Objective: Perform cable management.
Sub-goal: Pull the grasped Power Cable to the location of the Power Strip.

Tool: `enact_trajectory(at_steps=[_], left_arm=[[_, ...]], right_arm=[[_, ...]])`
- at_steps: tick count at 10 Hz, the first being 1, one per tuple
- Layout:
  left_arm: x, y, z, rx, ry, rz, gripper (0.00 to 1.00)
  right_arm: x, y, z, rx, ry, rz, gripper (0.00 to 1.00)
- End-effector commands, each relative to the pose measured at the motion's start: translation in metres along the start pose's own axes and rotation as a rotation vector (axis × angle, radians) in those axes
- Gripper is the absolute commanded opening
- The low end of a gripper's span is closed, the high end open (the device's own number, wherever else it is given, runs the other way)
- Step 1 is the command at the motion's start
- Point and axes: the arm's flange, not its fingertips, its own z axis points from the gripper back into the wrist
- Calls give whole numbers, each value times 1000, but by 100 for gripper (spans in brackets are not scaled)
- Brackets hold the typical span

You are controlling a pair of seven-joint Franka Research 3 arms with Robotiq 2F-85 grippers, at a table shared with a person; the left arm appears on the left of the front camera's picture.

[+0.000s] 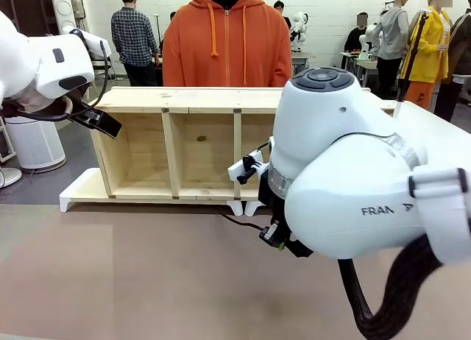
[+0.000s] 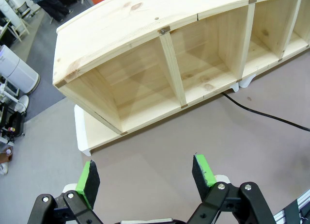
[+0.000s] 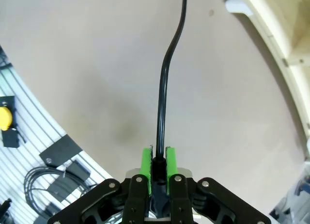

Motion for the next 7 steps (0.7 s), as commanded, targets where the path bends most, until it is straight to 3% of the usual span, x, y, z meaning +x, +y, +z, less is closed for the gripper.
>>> enact_trajectory(at_steps=[1,7], left_arm=[[1,-1,-1,2,-12,-2,100],[1,-1,-1,2,-12,-2,100]], right_arm=[[-25,-3,6,-8,-10,-92,15],[-93,-44,24,-23,-90,-325,15]])
